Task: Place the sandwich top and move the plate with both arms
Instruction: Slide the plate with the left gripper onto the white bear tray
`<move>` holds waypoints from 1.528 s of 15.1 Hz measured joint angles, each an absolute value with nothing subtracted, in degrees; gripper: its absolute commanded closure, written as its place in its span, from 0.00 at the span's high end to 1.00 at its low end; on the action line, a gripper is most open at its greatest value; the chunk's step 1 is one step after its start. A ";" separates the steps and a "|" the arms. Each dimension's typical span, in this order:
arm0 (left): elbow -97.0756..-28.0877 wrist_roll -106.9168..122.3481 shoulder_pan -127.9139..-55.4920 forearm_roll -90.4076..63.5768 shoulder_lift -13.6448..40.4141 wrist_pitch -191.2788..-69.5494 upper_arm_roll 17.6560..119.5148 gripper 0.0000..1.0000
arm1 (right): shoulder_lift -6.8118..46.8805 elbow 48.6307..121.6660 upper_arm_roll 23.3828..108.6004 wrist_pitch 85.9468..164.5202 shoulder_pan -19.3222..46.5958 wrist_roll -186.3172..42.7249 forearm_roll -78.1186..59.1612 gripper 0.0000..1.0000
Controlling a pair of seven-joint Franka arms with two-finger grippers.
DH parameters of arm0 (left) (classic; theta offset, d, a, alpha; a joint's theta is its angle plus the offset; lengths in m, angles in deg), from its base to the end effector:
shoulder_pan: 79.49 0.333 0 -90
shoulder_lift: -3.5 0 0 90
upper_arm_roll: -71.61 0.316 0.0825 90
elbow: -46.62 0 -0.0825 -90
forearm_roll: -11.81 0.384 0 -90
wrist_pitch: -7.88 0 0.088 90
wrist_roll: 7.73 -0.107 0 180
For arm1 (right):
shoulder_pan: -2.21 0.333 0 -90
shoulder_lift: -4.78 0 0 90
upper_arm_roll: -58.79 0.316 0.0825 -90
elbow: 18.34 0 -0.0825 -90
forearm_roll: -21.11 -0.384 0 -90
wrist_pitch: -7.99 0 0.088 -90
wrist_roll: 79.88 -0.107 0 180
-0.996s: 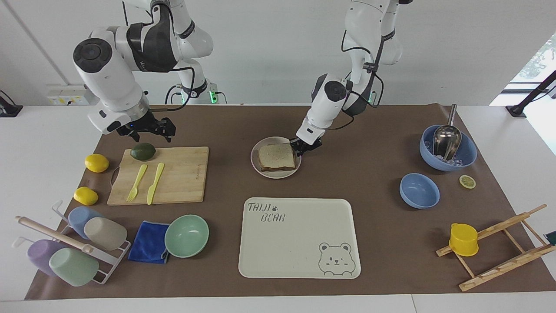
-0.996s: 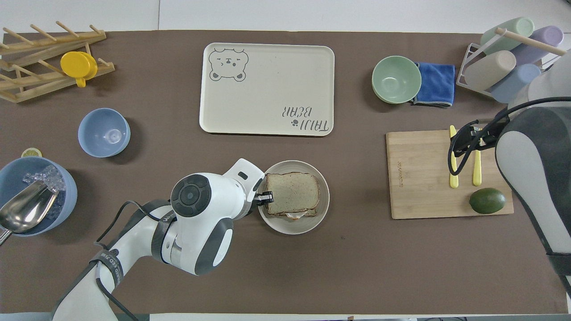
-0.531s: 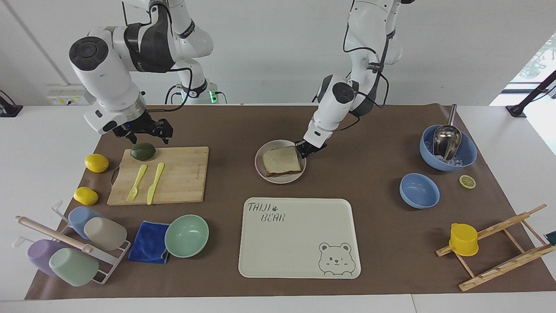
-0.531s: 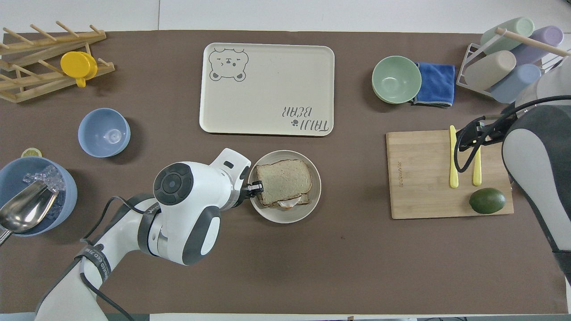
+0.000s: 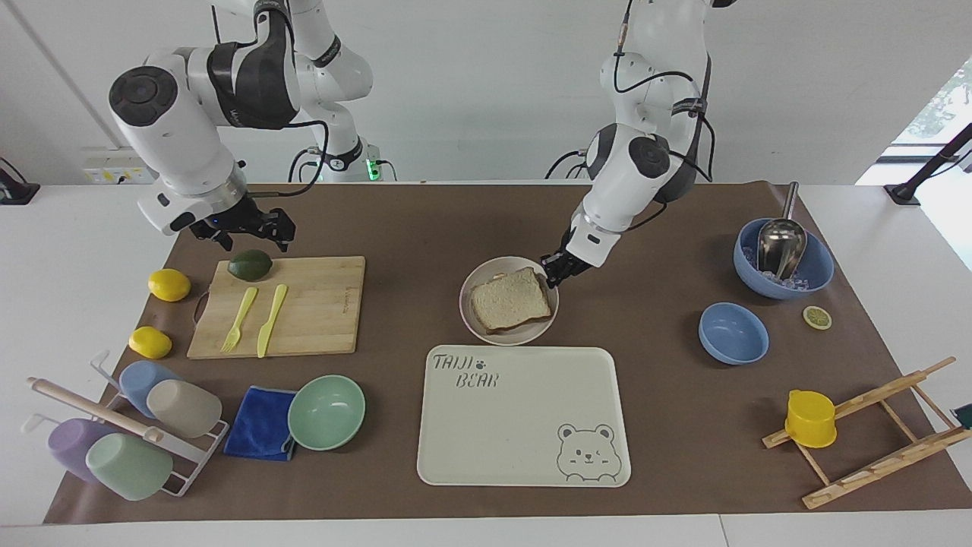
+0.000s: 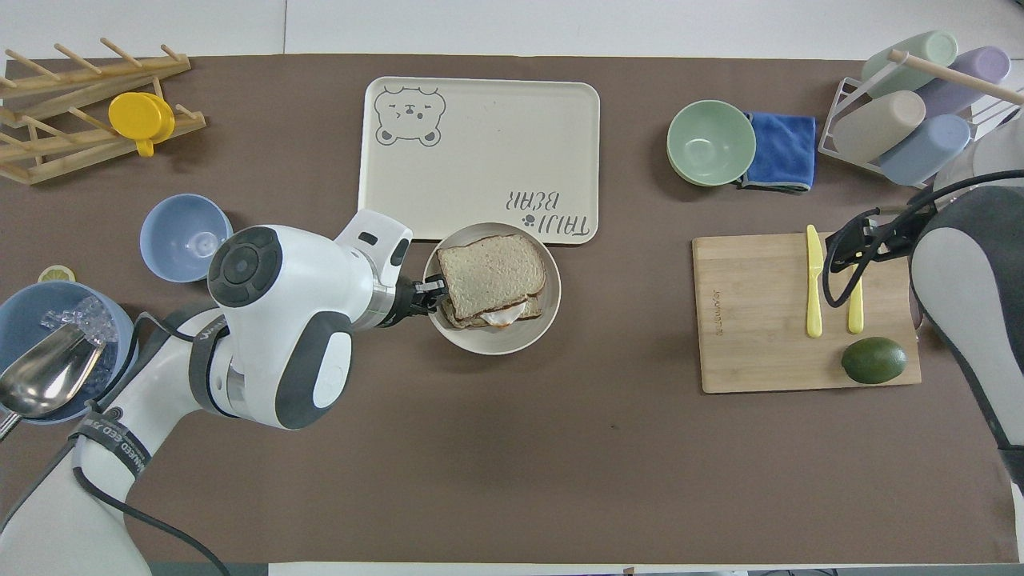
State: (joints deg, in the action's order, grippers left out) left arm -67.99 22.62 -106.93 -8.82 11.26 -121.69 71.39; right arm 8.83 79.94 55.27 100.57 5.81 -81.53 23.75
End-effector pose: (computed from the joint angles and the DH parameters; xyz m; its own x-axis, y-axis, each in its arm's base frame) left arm 0.5223 -0.2842 0.4054 0.9666 0.2460 -0.0723 0.2562 -0.9179 0.3031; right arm 0.5660 -0.0030 0.5208 0.9855 -0.0259 -0.1678 -0.0170 -0.9984 0.0542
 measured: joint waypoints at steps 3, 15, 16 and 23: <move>-61.86 22.63 -104.48 -8.82 14.28 -120.77 71.48 0.00 | 7.57 79.96 55.28 98.23 5.83 -81.53 23.75 1.00; -42.25 18.88 -100.98 -8.30 35.71 -123.33 71.04 0.00 | 5.05 82.19 55.25 99.11 2.83 -79.85 23.78 1.00; -42.25 18.33 -100.98 -8.30 36.40 -124.14 71.00 0.00 | 5.05 82.14 55.23 99.11 1.79 -78.74 23.78 1.00; -44.05 17.02 -100.99 -8.30 36.95 -129.61 70.98 0.99 | 5.02 79.57 55.38 99.62 1.12 -81.09 22.86 1.00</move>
